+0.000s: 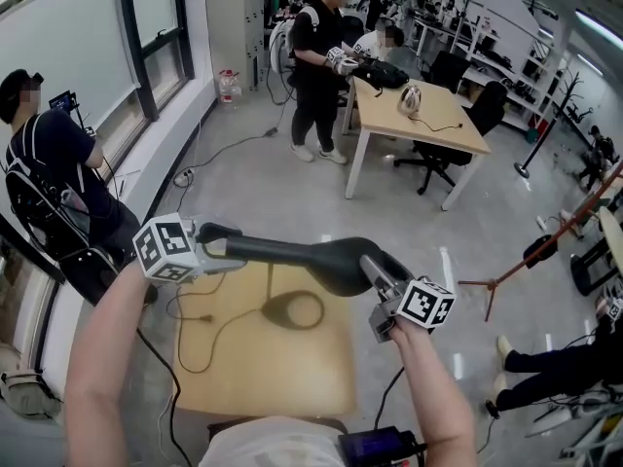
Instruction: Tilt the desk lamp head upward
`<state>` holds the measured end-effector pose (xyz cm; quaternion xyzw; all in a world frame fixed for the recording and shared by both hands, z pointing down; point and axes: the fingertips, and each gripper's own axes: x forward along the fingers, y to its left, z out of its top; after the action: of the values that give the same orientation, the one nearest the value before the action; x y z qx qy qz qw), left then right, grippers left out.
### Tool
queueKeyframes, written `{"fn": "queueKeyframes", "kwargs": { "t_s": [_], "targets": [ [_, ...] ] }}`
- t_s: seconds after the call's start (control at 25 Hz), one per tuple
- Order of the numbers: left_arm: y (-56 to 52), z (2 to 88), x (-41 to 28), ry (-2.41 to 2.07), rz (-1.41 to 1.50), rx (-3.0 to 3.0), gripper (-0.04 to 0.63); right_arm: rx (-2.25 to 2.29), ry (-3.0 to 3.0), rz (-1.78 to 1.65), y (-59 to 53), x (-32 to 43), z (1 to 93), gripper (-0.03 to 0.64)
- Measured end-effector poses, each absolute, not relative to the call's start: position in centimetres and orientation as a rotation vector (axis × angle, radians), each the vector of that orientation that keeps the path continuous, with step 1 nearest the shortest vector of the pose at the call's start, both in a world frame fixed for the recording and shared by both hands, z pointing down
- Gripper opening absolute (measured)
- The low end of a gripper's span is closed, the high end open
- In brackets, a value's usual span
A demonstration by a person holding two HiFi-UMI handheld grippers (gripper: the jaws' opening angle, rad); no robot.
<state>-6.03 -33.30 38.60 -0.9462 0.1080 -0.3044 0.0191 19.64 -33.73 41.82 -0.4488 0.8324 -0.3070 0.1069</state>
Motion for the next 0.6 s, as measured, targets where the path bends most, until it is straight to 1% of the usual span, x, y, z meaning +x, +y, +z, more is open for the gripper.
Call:
{"fn": "queueKeyframes", "kwargs": {
  "t_s": [0.28,0.6],
  "targets": [
    [-33.3,39.0,-6.8,0.357,-0.949,-2.933,0.235,-1.467,2.563,-0.720,-34.1,19.0,38.7,0.281],
    [-33.5,40.4,-6.9,0.372,-0.962,-2.924,0.233,-1.549,2.621,-0.580,-34.5,18.9,36.1,0.279]
  ]
}}
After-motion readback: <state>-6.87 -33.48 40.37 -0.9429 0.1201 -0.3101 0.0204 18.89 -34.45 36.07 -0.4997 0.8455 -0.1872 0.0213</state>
